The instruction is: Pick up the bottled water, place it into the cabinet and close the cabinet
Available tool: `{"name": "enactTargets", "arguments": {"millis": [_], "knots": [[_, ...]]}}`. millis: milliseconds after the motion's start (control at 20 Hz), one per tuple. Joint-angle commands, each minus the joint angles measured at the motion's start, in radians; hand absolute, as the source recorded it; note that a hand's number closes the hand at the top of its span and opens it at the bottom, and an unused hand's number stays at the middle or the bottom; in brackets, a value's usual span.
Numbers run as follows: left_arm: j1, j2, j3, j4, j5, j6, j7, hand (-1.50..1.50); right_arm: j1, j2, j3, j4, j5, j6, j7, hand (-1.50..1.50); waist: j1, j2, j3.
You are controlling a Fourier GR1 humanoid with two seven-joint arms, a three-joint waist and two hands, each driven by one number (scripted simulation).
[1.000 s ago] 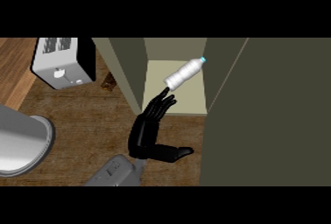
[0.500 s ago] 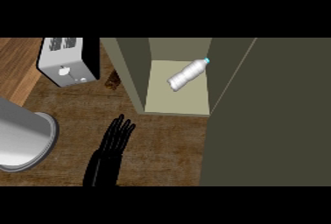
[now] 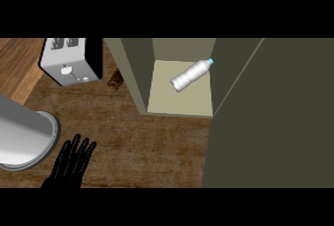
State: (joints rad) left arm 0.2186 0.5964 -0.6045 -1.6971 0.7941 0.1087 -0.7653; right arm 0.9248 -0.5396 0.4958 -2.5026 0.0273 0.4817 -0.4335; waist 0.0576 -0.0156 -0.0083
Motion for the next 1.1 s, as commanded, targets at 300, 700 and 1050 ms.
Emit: {"name": "enactTargets", "arguments": {"millis": [300,700,1050], "knots": [[0.172,0.21,0.139,-0.077,0.085,-0.196,-0.092,-1.5,-0.16,0.034,0.21,-0.166,0.1,-0.068,0.338,1.5,0.021,0.023,-0.001],[0.204,0.278,0.166,-0.059,0.094,-0.292,-0.109,-1.5,-0.449,0.027,0.208,-0.057,0.07,-0.031,0.397,1.5,0.084,0.036,-0.006],[0.213,0.318,0.208,-0.03,0.094,-0.346,-0.141,-1.5,-0.576,0.059,0.231,0.029,0.025,-0.056,0.492,1.5,0.109,0.038,-0.011]]}}
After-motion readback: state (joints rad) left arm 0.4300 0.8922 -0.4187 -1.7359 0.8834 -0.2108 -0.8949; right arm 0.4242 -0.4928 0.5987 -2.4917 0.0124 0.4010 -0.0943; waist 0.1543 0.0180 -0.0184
